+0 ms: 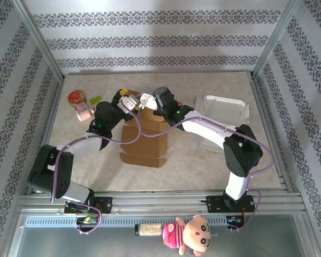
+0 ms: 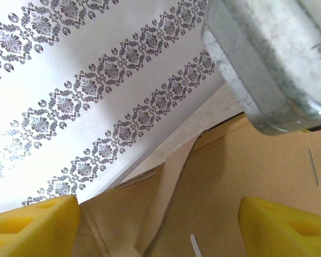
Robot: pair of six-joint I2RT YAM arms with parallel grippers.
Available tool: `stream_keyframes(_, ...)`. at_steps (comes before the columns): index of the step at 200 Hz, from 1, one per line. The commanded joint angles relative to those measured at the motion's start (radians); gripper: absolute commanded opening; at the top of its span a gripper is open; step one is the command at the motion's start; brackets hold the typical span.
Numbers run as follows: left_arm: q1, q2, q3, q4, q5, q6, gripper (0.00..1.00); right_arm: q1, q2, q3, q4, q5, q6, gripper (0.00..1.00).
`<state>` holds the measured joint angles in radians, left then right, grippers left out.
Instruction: Fold the paper box
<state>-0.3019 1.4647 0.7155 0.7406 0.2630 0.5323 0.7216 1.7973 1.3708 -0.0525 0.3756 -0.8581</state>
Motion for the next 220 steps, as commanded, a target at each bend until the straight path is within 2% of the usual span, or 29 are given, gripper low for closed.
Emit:
stream_keyframes(1,-0.004,-0.016,0.036,-0.001,0.001,0.023,0.80,-0.010,-0.034,-0.016,0.003,-0.015,0.030,0.00)
stream_keyframes(15,-0.003,-0.017,0.038,0.001,0.006,0.022,0.81,-0.011,-0.033,-0.016,0.004,-0.012,0.030,0.00)
stream_keyframes(29,-0.003,-0.009,0.044,-0.010,0.020,0.023,0.78,-0.013,-0.035,-0.018,0.004,-0.013,0.032,0.00)
stream_keyframes(60,-0.004,0.024,0.052,-0.023,0.071,0.007,0.53,-0.012,-0.036,-0.016,0.004,-0.015,0.035,0.00)
stream_keyframes(71,-0.004,0.035,0.052,-0.024,0.088,-0.006,0.39,-0.013,-0.035,-0.016,0.004,-0.015,0.034,0.00)
stream_keyframes(82,-0.004,0.046,0.057,-0.036,0.107,-0.004,0.30,-0.013,-0.036,-0.016,0.002,-0.012,0.036,0.00)
stream_keyframes(115,-0.005,0.082,0.081,-0.093,0.130,0.016,0.19,-0.017,-0.048,-0.013,-0.010,-0.034,0.071,0.00)
stream_keyframes(139,-0.005,0.107,0.080,-0.061,0.115,0.011,0.02,-0.018,-0.066,-0.018,-0.025,-0.068,0.105,0.00)
stream_keyframes(159,-0.005,0.134,0.074,0.001,0.124,0.015,0.00,-0.023,-0.100,0.004,-0.155,-0.176,0.161,0.23)
stream_keyframes(172,-0.005,0.162,0.072,0.059,0.129,0.007,0.00,-0.038,-0.133,0.041,-0.290,-0.330,0.247,0.40)
stream_keyframes(183,-0.005,0.194,0.076,0.101,0.135,0.006,0.00,-0.060,-0.161,0.075,-0.377,-0.476,0.334,0.50)
stream_keyframes(209,-0.003,0.273,0.100,0.208,0.168,-0.014,0.00,-0.147,-0.234,0.121,-0.407,-0.722,0.591,0.77)
stream_keyframes(220,0.002,0.301,0.116,0.244,0.220,-0.026,0.00,-0.206,-0.245,0.145,-0.392,-0.819,0.718,0.86)
